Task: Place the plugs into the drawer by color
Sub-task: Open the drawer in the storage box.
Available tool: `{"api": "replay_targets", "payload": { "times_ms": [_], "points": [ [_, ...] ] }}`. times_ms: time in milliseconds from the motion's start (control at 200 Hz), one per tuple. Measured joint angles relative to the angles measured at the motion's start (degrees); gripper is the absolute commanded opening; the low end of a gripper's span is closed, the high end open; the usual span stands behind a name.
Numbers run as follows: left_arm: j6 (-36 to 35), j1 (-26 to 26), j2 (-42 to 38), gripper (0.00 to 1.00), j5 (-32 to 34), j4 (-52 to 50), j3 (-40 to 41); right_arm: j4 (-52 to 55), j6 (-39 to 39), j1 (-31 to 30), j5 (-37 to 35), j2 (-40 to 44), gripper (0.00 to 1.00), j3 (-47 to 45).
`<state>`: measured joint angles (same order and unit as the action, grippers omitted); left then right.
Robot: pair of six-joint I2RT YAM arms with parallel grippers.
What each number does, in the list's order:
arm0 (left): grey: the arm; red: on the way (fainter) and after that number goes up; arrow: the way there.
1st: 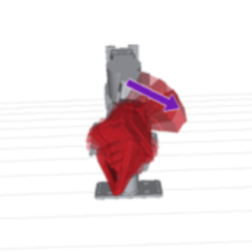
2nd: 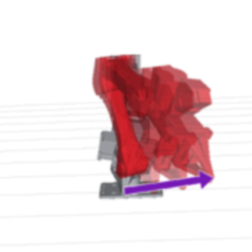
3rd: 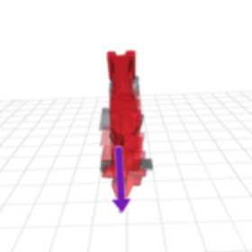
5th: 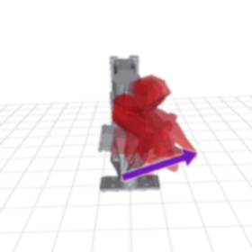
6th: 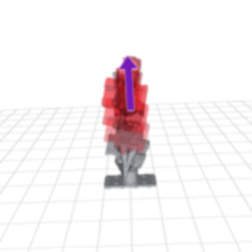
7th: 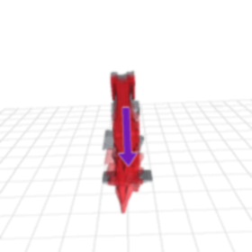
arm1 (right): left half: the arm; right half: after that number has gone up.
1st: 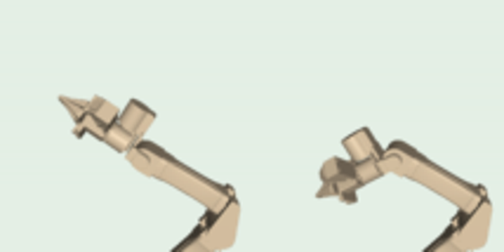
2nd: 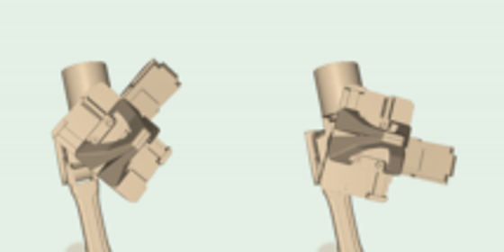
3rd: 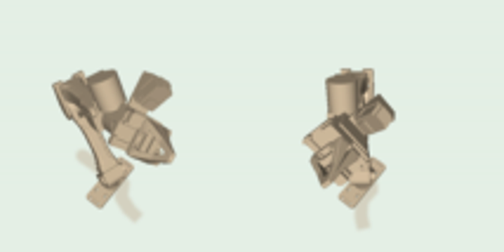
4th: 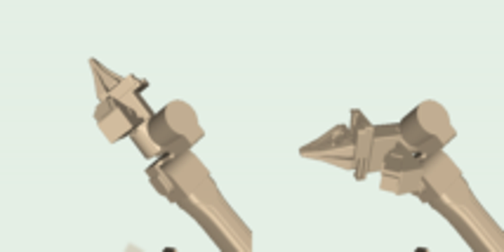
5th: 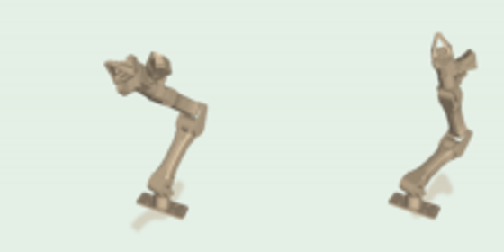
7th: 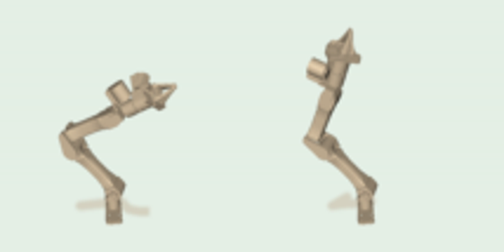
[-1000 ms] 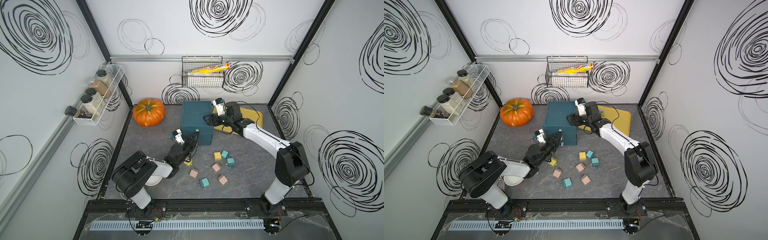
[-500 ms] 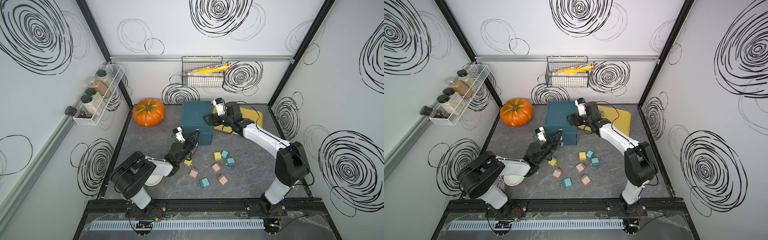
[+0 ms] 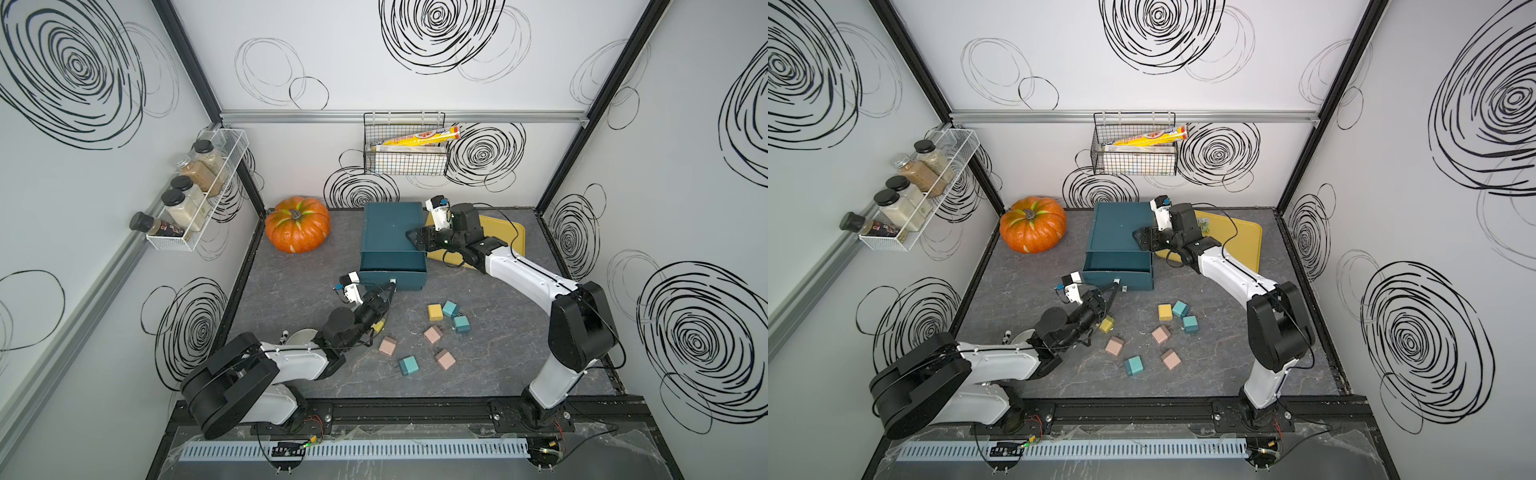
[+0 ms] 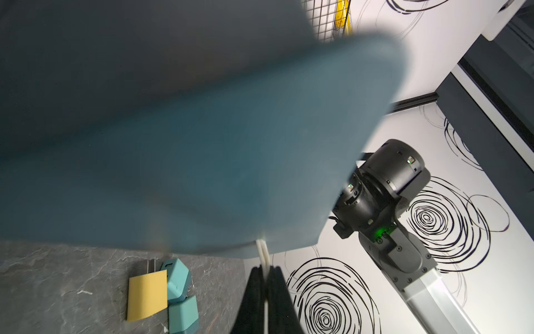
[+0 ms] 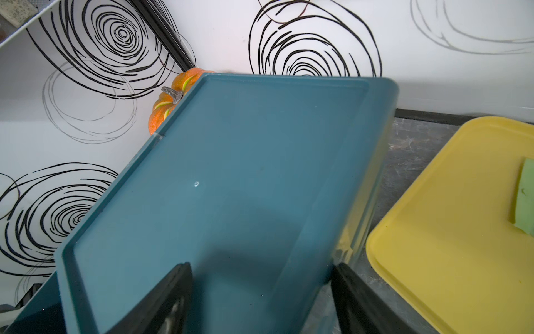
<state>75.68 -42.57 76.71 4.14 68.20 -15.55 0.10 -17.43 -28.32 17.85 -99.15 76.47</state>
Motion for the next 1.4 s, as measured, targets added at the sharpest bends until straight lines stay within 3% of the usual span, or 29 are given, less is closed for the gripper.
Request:
{"api": "replay_targets", "payload": {
  "times_ms": [350, 586, 666, 741, 816, 911, 1081, 1191, 1397],
  "points": [
    [-0.48, -5.99, -5.92, 0.00, 3.10, -3.65, 2.80, -0.11, -0.94, 0.02, -0.02, -0.07, 0.80, 0.00],
    [-1.42, -6.84, -7.06, 0.00, 4.50, -5.42, 2.80, -0.11, -1.07, 0.02, -0.04, -0.13, 0.80, 0.02],
    [-1.60, -6.84, -6.82, 0.11, 4.79, -5.38, 2.82, -0.11, -1.16, 0.02, 0.00, -0.17, 0.81, 0.02],
    [-1.92, -6.82, -6.84, 0.13, 5.14, -5.31, 3.04, -0.20, -1.27, 0.02, 0.11, -0.31, 0.84, 0.04],
    [-2.49, -6.82, -6.97, 0.21, 5.35, -5.62, 3.17, -0.31, -1.33, 0.02, 0.26, -0.42, 0.85, 0.04],
    [-3.02, -6.82, -7.67, 0.43, 5.55, -6.19, 3.17, -0.28, -1.36, 0.02, 0.44, -0.55, 0.86, 0.24],
    [-5.09, -6.80, -11.74, 0.67, 6.49, -8.81, 3.21, 0.33, -1.36, 0.02, 0.57, -0.63, 0.87, 0.72],
    [-6.29, -6.49, -14.78, 0.99, 6.86, -10.29, 3.30, 0.90, -1.38, 0.02, 0.57, -0.63, 0.88, 0.92],
    [-11.21, -5.90, -21.18, 0.99, 6.03, -20.11, 2.58, 2.67, -1.20, -0.11, -0.96, 0.44, 0.95, 0.96]
  ]
}}
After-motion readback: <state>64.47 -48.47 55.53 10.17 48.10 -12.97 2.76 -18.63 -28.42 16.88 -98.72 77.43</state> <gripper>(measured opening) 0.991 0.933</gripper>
